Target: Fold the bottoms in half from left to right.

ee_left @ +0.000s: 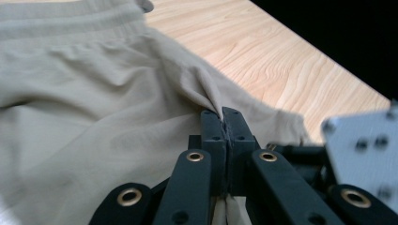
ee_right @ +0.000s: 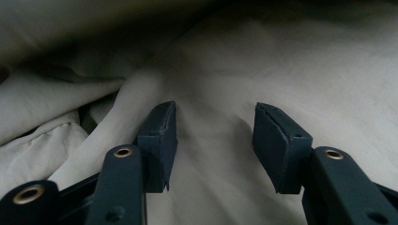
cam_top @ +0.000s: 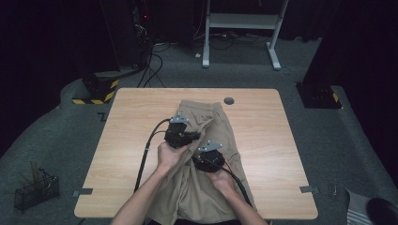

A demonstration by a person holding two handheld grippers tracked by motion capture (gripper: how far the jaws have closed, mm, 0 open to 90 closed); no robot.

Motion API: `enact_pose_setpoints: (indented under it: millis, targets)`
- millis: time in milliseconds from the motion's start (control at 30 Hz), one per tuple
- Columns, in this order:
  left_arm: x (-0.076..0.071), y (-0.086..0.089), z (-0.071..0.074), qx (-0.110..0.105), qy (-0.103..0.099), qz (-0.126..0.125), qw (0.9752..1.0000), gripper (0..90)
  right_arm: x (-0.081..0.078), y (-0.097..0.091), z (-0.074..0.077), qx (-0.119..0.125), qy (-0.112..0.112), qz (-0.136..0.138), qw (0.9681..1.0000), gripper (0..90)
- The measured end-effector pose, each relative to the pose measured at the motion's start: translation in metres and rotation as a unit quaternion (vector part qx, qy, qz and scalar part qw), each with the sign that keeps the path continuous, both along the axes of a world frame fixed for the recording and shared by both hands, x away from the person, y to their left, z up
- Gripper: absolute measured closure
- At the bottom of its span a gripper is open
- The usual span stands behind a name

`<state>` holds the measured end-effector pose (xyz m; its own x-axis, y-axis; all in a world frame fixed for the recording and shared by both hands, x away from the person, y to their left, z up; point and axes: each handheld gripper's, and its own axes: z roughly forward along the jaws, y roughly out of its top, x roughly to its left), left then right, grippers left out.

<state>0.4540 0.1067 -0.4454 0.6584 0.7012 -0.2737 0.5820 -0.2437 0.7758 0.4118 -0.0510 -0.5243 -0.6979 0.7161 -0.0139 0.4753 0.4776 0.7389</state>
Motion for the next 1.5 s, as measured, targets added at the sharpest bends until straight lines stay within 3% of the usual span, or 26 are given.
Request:
enact_pose_setpoints:
  millis: [133,233,300,400,533,633,733,933,1033,1133,1200,1367,1500]
  targets:
    - [0.017,-0.012,-0.017,-0.016,0.035,0.006,0.9993,88.8,0.003,-0.001,0.001,0.002,0.003,-0.011,0.9999,47.9]
    - [0.024,-0.018,-0.028,-0.001,0.051,0.004,0.9987,88.4,-0.009,-0.018,0.004,0.024,0.005,-0.018,0.9995,48.0]
    - [0.023,-0.021,-0.033,0.014,0.051,0.005,0.9986,87.5,-0.019,-0.028,0.006,0.019,0.004,-0.014,0.9997,48.0]
    - [0.019,-0.018,-0.033,0.023,0.044,0.004,0.9987,79.0,-0.029,-0.036,0.006,-0.002,-0.001,0.000,1.0000,47.7]
    - [0.004,-0.011,-0.020,0.048,0.016,0.005,0.9987,61.3,-0.033,-0.041,0.001,-0.007,-0.003,0.004,1.0000,47.3]
    - [-0.008,0.000,-0.011,0.046,0.001,0.008,0.9989,49.6,-0.033,-0.040,0.001,-0.006,-0.002,0.002,1.0000,47.0]
    - [-0.023,0.012,-0.005,0.046,-0.011,0.007,0.9989,44.2,-0.033,-0.040,0.000,-0.007,-0.004,0.004,1.0000,46.9]
    - [-0.063,0.046,-0.004,0.040,-0.012,-0.004,0.9991,37.9,-0.040,-0.042,0.005,0.001,-0.004,0.012,0.9999,46.6]
    - [-0.084,0.058,-0.013,0.031,0.001,-0.005,0.9995,33.6,-0.046,-0.042,0.009,0.007,-0.010,0.025,0.9996,46.6]
    - [-0.097,0.062,-0.029,0.050,0.012,0.005,0.9987,33.4,-0.051,-0.038,0.009,-0.003,-0.009,0.040,0.9992,46.7]
    - [-0.098,0.062,-0.040,0.057,0.029,0.014,0.9979,37.1,-0.050,-0.037,0.005,-0.010,-0.005,0.043,0.9990,46.6]
    - [-0.093,0.053,-0.058,0.080,0.038,0.019,0.9959,59.8,-0.047,-0.036,0.000,-0.010,-0.007,0.034,0.9994,46.4]
    - [-0.079,0.046,-0.062,0.097,0.024,0.022,0.9948,75.7,-0.039,-0.032,0.000,-0.008,-0.006,0.027,0.9996,44.6]
